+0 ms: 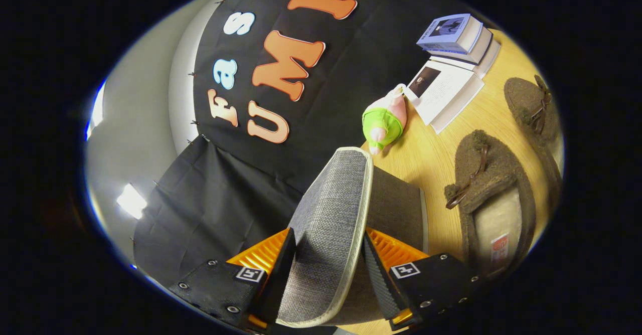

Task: Open the storage box then place both shoes into the box .Put the left shoe in first, then the right shoe, with the right side of both shoes facing outward in a uniform manner.

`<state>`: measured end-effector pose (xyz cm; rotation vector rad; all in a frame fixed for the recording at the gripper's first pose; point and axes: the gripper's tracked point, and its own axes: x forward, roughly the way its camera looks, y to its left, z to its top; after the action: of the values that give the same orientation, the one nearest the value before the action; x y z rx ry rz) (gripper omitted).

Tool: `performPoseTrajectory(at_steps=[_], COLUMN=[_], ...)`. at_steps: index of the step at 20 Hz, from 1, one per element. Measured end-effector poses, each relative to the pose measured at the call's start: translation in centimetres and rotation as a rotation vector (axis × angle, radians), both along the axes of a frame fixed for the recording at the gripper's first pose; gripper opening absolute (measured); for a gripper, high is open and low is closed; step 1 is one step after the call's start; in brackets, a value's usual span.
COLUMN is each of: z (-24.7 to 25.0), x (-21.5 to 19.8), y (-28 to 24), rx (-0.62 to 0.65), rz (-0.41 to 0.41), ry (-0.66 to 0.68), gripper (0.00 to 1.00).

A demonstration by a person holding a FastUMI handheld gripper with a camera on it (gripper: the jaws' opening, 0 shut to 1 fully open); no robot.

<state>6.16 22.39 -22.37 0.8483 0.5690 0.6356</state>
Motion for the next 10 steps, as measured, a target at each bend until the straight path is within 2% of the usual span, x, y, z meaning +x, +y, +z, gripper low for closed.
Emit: performPoseTrajectory(at_steps=[2,4,5,6,7,10], z=[0.5,1.3,1.7,2.3,2.9,5.1], x=[0.1,0.3,0.3,0.3,0.2,-0.2], y=[-0.7,-1.2,-1.4,-1.4,-1.5,-0.9], rx=[0.005,0.031,0.043,0.056,0.057,0.033], rz=[-0.028,-0.055,-0.063,-0.069,-0.077,-0.088], ry=[-0.010,-0.010,-0.005,0.000,-0.002,-0.042], gripper=[0.66,0.49,0.33,0.25,0.13,0.09])
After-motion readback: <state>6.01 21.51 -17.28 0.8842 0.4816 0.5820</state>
